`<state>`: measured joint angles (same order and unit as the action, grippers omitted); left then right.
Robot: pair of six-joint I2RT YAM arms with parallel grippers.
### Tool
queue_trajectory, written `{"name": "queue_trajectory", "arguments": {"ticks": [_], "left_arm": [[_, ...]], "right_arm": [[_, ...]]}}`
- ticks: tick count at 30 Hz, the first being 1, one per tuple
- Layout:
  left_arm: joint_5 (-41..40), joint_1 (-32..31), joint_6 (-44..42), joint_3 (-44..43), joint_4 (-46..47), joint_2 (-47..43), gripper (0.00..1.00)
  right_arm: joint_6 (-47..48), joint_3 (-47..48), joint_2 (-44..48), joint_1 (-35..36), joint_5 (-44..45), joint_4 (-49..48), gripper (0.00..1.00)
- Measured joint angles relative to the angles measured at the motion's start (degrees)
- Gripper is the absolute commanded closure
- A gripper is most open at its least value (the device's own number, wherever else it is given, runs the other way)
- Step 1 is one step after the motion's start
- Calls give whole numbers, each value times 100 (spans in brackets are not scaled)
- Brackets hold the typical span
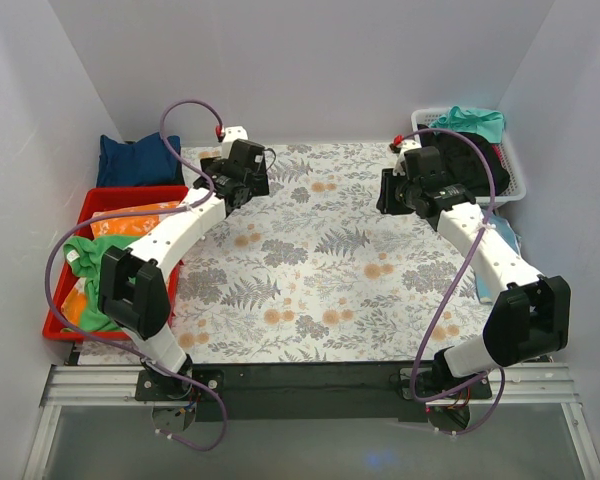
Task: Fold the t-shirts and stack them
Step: Put the neatly folded tshirt into the corner of the board with the left arm
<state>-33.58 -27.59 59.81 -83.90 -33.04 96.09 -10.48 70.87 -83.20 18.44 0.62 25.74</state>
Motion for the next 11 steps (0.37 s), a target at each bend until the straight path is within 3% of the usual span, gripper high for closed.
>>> {"name": "queue_trajectory", "arguments": {"ticks": [11], "left_arm": [[315, 313, -485, -299, 92, -81, 2]], "right_arm": [[-192, -608, 188, 0, -271, -284, 62]]}}
